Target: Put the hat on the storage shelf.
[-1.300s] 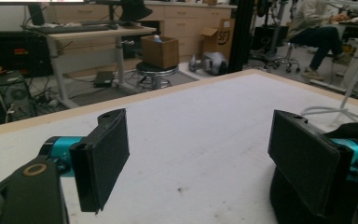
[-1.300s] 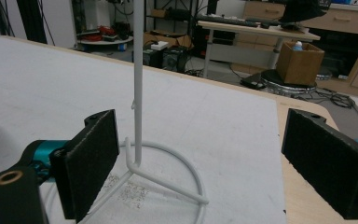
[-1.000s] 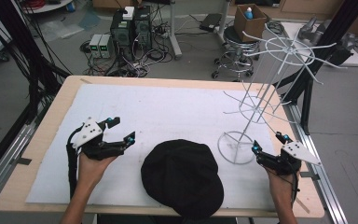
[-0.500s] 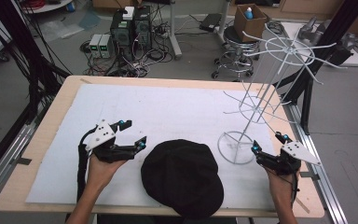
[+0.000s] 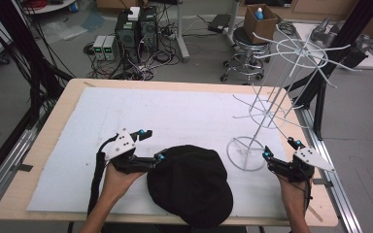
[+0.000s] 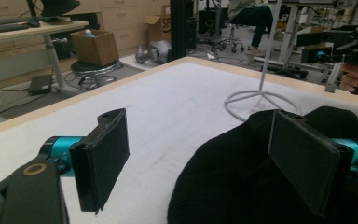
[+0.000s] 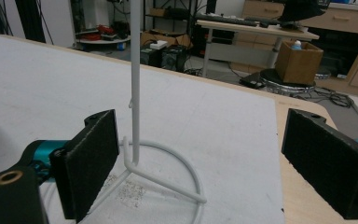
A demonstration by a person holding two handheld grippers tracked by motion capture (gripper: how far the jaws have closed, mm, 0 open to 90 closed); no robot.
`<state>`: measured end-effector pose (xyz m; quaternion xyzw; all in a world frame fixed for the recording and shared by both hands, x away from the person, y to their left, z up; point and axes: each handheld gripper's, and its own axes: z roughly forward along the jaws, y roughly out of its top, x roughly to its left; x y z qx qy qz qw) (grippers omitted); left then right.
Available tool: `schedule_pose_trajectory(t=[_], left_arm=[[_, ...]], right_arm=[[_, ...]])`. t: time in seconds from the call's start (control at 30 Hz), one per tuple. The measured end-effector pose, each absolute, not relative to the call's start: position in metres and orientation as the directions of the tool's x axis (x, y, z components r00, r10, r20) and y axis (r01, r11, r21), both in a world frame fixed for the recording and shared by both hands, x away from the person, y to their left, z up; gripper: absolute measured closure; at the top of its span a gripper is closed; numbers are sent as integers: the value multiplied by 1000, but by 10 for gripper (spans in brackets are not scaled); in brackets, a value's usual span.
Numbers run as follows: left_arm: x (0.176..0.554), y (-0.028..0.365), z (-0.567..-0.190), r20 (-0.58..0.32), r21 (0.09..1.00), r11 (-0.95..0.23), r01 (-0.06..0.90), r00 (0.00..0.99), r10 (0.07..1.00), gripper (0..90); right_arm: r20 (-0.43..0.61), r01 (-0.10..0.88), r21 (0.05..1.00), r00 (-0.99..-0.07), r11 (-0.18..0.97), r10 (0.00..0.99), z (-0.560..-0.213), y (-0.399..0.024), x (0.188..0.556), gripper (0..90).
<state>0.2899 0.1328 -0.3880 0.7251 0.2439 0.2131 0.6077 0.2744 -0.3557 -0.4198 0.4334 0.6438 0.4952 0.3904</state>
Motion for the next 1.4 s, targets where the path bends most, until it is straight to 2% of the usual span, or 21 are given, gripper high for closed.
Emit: schedule_pose_trajectory(t=[0.83,1.07,1.1,1.4], left_arm=[[282,81,-406,-35,971,-196,139,888,458,201],[284,79,-414,-57,959,-228,170,900,433,268],[284,79,-414,-60,956,-234,175,902,428,305],[285,78,-417,-79,945,-259,202,906,416,409]], right_arm=[[-81,172,975,-317,141,945,-420,-358,273,102],[-87,168,975,-316,146,945,-420,-358,272,102],[-86,169,975,-315,145,945,-420,-358,273,102],[-89,164,976,-317,147,944,-419,-358,273,102]])
